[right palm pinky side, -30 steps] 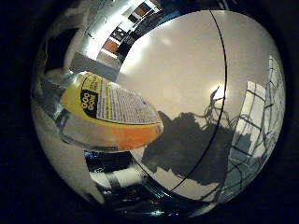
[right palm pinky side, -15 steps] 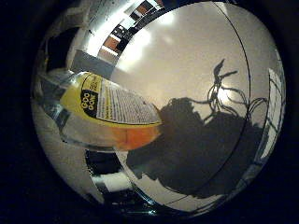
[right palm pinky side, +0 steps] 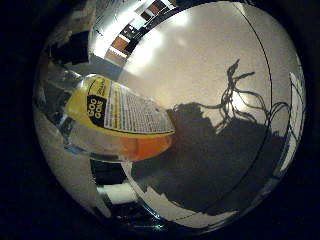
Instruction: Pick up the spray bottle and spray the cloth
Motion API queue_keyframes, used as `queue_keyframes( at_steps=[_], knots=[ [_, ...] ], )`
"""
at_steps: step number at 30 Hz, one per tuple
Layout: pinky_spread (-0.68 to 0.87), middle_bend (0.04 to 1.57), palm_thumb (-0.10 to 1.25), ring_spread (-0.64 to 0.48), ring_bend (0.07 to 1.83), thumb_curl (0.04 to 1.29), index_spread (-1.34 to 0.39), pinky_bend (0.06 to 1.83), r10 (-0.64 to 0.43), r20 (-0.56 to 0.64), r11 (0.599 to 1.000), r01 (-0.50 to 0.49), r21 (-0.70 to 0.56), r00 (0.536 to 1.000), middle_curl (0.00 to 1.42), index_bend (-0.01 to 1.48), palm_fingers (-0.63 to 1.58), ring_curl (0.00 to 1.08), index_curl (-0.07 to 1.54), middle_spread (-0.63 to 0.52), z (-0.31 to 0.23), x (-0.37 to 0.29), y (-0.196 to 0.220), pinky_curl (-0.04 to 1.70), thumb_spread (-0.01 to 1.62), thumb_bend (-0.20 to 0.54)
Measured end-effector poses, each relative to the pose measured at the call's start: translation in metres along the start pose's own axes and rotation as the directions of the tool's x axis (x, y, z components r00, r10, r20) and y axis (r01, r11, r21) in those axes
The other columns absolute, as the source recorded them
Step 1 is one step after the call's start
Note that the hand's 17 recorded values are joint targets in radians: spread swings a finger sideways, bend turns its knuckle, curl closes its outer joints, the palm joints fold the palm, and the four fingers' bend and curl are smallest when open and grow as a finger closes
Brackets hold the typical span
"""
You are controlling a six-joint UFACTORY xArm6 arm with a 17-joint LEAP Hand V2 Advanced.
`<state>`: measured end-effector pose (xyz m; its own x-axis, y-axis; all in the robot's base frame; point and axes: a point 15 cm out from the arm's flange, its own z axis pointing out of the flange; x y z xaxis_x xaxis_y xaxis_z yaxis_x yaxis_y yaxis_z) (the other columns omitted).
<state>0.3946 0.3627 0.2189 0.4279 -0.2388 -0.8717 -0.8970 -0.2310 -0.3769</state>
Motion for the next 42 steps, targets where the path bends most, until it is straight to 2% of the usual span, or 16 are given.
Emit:
queue_keyframes(
  at_steps=[6,14,24,36,42],
  knots=[
    [-0.46,0.82,0.91,-0.22,1.09,0.73,-0.26,0.96,-0.007,-0.014,0.999,0.006,-0.039,1.000,0.54,0.55,1.00,0.51,0.67,-0.16,0.000,0.001,0.008,0.76,0.53,-0.034],
    [-0.46,0.54,0.92,-0.27,1.09,0.70,-0.45,1.09,-0.011,-0.014,0.999,0.010,-0.041,1.000,0.49,0.17,0.81,0.49,0.58,-0.20,-0.001,0.001,0.008,0.70,0.60,-0.031],
    [-0.38,0.50,0.91,-0.23,1.10,0.64,-0.48,1.04,-0.023,-0.033,0.997,0.020,-0.074,0.999,0.50,0.18,0.58,0.47,0.46,-0.17,-0.005,0.003,0.013,0.64,0.84,-0.025],
    [-0.16,0.48,0.87,-0.20,0.99,0.59,-0.46,0.79,-0.018,-0.069,0.995,0.011,-0.098,0.997,0.47,0.20,0.38,0.43,0.45,-0.12,-0.020,0.005,0.014,0.59,0.91,-0.027],
    [-0.05,0.46,0.87,-0.19,0.96,0.57,-0.45,0.71,-0.029,-0.086,0.996,0.022,-0.082,0.996,0.45,0.20,0.36,0.41,0.44,-0.09,-0.034,0.004,0.007,0.56,0.92,-0.025]
  ],
)
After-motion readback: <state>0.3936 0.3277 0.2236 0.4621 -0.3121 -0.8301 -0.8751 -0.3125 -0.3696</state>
